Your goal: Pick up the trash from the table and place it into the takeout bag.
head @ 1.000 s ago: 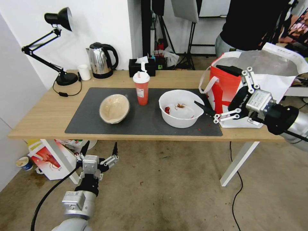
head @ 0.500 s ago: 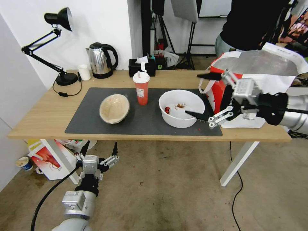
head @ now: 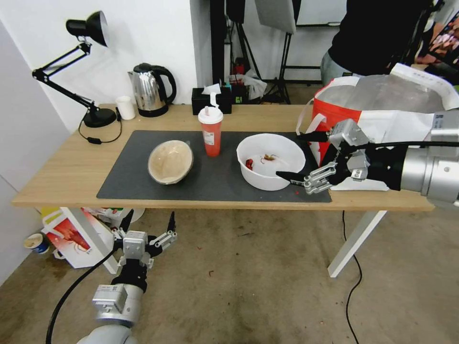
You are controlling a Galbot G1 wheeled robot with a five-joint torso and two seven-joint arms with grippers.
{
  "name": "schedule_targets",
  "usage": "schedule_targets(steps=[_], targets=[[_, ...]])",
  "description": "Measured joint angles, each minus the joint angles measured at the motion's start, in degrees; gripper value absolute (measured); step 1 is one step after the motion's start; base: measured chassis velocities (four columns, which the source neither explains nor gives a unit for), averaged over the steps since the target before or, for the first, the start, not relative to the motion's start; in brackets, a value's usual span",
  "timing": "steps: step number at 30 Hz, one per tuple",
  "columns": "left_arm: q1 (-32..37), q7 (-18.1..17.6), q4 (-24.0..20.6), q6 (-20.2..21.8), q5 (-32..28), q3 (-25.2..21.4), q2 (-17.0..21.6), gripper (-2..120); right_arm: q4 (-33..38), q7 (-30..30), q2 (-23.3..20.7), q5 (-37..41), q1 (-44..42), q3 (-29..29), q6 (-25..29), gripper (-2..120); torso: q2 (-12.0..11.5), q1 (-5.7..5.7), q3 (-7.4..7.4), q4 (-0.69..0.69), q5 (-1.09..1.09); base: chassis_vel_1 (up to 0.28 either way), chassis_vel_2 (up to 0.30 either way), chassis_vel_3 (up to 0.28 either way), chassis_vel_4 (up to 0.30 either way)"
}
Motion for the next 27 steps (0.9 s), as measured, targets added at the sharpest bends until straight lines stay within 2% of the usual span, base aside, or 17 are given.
schedule_targets(steps=[3,13,18,27], targets=[[0.0,0.0,0.0,0.0,0.0,0.0,0.0,100,0.6,3.7,1.5,3.0,0.4,-0.4,-3.3,100,0.0,0.0,0.0,0.0,0.02,0.0,0.0,0.0,0.0],[0.0,0.0,0.0,0.0,0.0,0.0,0.0,100,1.2,4.7,2.7,4.6,1.1,-0.6,-5.1,100,0.0,0.0,0.0,0.0,0.0,0.0,0.0,0.0,0.0],[0.0,0.0,0.0,0.0,0.0,0.0,0.0,100,1.4,4.1,2.2,3.4,1.2,-0.8,-5.7,100,0.0,0.0,0.0,0.0,0.01,0.0,0.0,0.0,0.0],[0.0,0.0,0.0,0.0,0.0,0.0,0.0,100,0.5,-1.0,1.3,-2.9,1.6,-1.3,-5.8,100,0.0,0.0,0.0,0.0,0.0,0.0,0.0,0.0,0.0]])
